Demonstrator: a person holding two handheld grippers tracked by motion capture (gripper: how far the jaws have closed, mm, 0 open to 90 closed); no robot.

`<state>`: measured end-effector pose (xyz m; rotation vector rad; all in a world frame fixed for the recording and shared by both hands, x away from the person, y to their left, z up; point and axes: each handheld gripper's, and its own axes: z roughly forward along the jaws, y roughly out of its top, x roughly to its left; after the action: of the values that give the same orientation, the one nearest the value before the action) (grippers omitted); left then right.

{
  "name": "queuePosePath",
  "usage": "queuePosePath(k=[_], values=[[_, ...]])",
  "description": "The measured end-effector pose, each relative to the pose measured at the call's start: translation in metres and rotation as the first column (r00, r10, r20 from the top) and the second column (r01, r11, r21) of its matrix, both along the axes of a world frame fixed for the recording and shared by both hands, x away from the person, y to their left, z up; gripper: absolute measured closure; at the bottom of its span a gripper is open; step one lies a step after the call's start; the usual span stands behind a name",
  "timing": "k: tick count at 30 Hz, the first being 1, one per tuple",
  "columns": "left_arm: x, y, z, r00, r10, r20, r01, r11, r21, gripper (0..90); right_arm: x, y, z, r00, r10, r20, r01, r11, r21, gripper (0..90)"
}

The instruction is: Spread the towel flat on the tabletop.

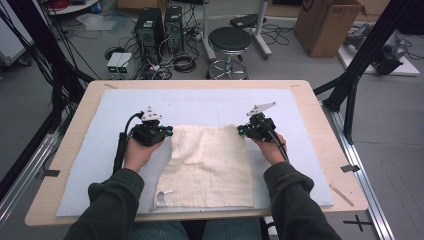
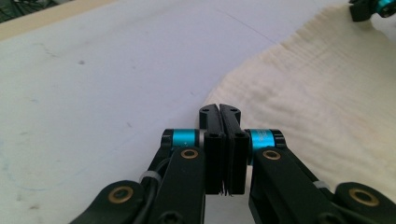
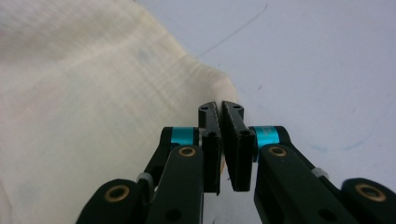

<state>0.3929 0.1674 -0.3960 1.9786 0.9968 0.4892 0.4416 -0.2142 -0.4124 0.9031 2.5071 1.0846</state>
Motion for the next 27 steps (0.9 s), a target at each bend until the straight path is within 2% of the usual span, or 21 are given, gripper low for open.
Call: queuePosePath(k=[2, 4, 5, 8, 12, 14, 17, 19, 20, 21, 24, 27], values=[[0.006, 0.004, 0.002, 0.9998, 0.019, 0.002, -0.019, 0.9996, 0.023, 88.1, 0.003, 0.002, 0.005, 1.0, -0.007, 0.005, 0.007, 1.0, -0.011, 86.0], [0.012, 0.011, 0.0, 0.9988, 0.049, 0.006, -0.049, 0.9988, 0.006, 88.1, 0.009, 0.003, 0.008, 0.9999, -0.01, 0.003, 0.01, 1.0, -0.018, 86.0], [0.016, 0.015, -0.003, 0.9977, 0.068, 0.0, -0.068, 0.9977, 0.005, 88.1, 0.01, 0.003, 0.009, 0.9995, -0.02, 0.024, 0.02, 1.0, -0.017, 86.0], [0.028, 0.024, -0.012, 0.9934, 0.108, -0.038, -0.108, 0.9941, 0.001, 88.1, 0.017, 0.002, 0.008, 0.9987, -0.047, 0.019, 0.047, 0.999, -0.017, 86.0], [0.042, 0.026, -0.015, 0.9902, 0.138, -0.025, -0.138, 0.9905, -0.001, 88.1, 0.024, 0.0, 0.002, 0.9965, -0.082, 0.012, 0.082, 0.997, -0.012, 86.0], [0.049, 0.025, -0.014, 0.9903, 0.137, -0.022, -0.136, 0.9904, 0.025, 88.2, 0.027, 0.001, 0.0, 0.9951, -0.098, 0.017, 0.098, 0.995, 0.0, 86.0], [0.061, 0.025, -0.012, 0.9873, 0.157, -0.023, -0.156, 0.9871, 0.037, 88.1, 0.033, 0.005, 0.0, 0.9931, -0.115, 0.022, 0.116, 0.993, -0.002, 85.9], [0.066, 0.025, -0.01, 0.9819, 0.189, -0.008, -0.188, 0.9809, 0.048, 87.3, 0.037, 0.009, 0.001, 0.9904, -0.132, 0.041, 0.132, 0.991, -0.002, 85.4], [0.069, 0.025, -0.01, 0.9808, 0.195, -0.011, -0.194, 0.9796, 0.052, 80.6, 0.04, 0.01, 0.001, 0.9876, -0.148, 0.052, 0.149, 0.989, -0.003, 82.2], [0.071, 0.026, -0.009, 0.9815, 0.19, -0.019, -0.19, 0.981, 0.041, 74.1, 0.043, 0.011, 0.001, 0.983, -0.176, 0.052, 0.177, 0.984, -0.002, 76.7], [0.068, 0.029, -0.008, 0.9858, 0.166, -0.028, -0.166, 0.9862, 0.007, 67.5, 0.047, 0.009, 0.001, 0.9791, -0.201, 0.028, 0.201, 0.979, 0.01, 73.5], [0.061, 0.032, -0.005, 0.9917, 0.127, -0.02, -0.127, 0.9919, -0.007, 65.9, 0.045, 0.007, 0.002, 0.9853, -0.171, 0.009, 0.171, 0.985, 0.02, 68.9]])
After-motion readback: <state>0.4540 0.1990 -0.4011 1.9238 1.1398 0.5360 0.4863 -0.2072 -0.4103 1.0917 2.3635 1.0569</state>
